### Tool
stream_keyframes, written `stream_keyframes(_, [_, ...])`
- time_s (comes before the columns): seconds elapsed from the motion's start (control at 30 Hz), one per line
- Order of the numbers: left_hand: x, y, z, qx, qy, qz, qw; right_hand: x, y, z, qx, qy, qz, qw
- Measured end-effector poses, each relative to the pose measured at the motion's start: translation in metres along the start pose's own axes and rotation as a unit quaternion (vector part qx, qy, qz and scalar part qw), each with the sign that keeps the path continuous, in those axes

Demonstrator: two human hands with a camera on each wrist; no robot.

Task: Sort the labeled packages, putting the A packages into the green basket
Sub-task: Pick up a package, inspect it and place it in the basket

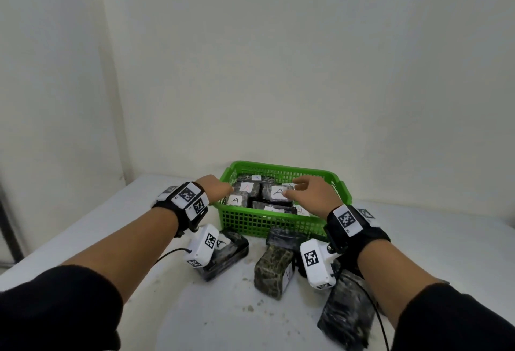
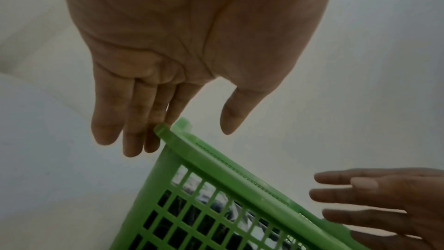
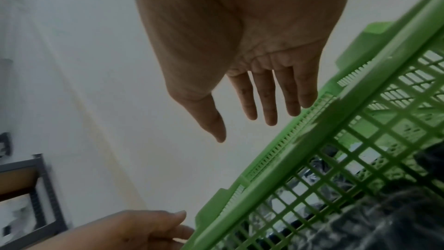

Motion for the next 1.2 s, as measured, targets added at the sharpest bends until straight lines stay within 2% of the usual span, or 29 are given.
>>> stream_keyframes(0.2, [-0.007,0.011,-0.027,0.027,-0.011,0.073,0.997,0.011,0.044,-0.051,-0.093,0.014,-0.035,0.995])
stream_keyframes(0.57, [0.008,0.052,-0.074,0.044,0.002,0.142,0.989,0.089,0.085,-0.101,-0.184,0.150,-0.139,0.962])
stream_keyframes(0.77, [0.028,0.057,-0.083,0.056,0.038,0.155,0.986,0.127,0.078,-0.085,-0.162,0.198,-0.181,0.950])
stream_keyframes(1.07, [0.055,0.058,-0.080,0.070,0.063,0.194,0.977,0.150,0.062,-0.064,-0.119,0.215,-0.212,0.946])
stream_keyframes(1.2, [0.052,0.061,-0.077,0.082,0.041,0.171,0.981,0.146,0.061,-0.061,-0.114,0.199,-0.191,0.954])
Point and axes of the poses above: each hand's wrist, its own z-axis towards the middle knuckle, its own x-axis out of the palm, y = z × x, the point moved 8 cm from there along z, towards the middle knuckle, and after that the axes turned 1 degree about z, right-handed, at the moved point
